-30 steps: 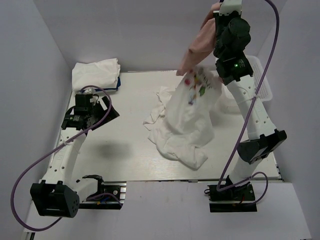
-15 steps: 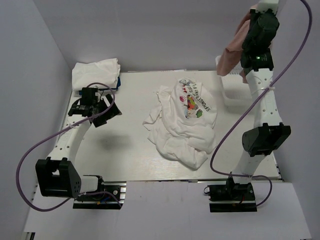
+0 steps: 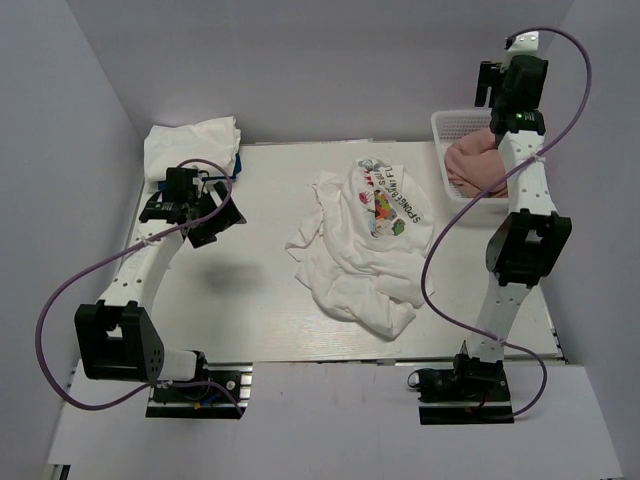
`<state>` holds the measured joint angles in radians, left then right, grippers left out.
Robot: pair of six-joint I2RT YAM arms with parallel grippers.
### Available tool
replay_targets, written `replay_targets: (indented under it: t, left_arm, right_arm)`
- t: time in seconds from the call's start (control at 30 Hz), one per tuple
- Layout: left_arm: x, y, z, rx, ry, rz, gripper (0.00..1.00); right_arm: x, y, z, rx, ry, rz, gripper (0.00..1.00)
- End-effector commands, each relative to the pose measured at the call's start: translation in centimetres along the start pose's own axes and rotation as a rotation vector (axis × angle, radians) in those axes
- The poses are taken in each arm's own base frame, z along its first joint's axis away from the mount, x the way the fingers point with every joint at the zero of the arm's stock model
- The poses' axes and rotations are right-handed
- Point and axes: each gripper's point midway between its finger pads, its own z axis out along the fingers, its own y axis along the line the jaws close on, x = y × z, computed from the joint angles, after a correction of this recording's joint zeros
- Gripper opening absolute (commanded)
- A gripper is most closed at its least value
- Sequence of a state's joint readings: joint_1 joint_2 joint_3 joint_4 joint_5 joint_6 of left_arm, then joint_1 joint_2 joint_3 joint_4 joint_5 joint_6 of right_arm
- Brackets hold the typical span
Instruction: Fold and stack the t-shirts
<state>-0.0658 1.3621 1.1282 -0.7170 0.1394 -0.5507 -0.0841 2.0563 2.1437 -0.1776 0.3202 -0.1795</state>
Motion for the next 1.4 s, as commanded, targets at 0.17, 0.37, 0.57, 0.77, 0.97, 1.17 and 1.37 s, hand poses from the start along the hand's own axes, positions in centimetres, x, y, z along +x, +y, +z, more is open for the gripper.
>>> replay_targets:
  t: [0.17, 0.37, 0.57, 0.77, 0.97, 1.17, 1.37]
  left_arm:
    - [-0.9, -1.3, -1.8, 0.055, -0.060, 0.019, 1.00]
    - [0.8, -0.1, -3.2, 0.036, -0.056, 0.038, 1.00]
    - [1.2, 0.6, -4.8, 0.022, -0.091, 0.058, 1.00]
    - [2.6, 1.6, -5.4, 0.006, -0.082, 0.056, 1.00]
    - [2.8, 2.3, -6.1, -0.010, -0.107, 0.049, 1.00]
    - [3.1, 2.4, -6.1, -0.014, -0.097, 0.039, 1.00]
    - [3.2, 2.4, -6.5, -0.008, -0.109, 0.041, 1.00]
  right_arm:
    - [-2.3, 12.6, -10.3, -0.719, 0.005, 0.021, 0.90]
    - [4.8, 20.8, -16.0, -0.933, 0.174, 0.008, 0.90]
    - [12.7, 26.5, -16.7, -0.857, 0.355, 0.023, 0.90]
    - [20.8, 28.9, -13.1, -0.632, 0.549, -0.013, 0.90]
    - [23.6, 27.8, -10.7, -0.434, 0.550, -0.073, 0.57]
    - [15.6, 27.4, -11.7, -0.481, 0.399, 0.035, 0.00]
    - [-2.1, 23.1, -15.7, -0.550, 0.050, 0.184, 0.00]
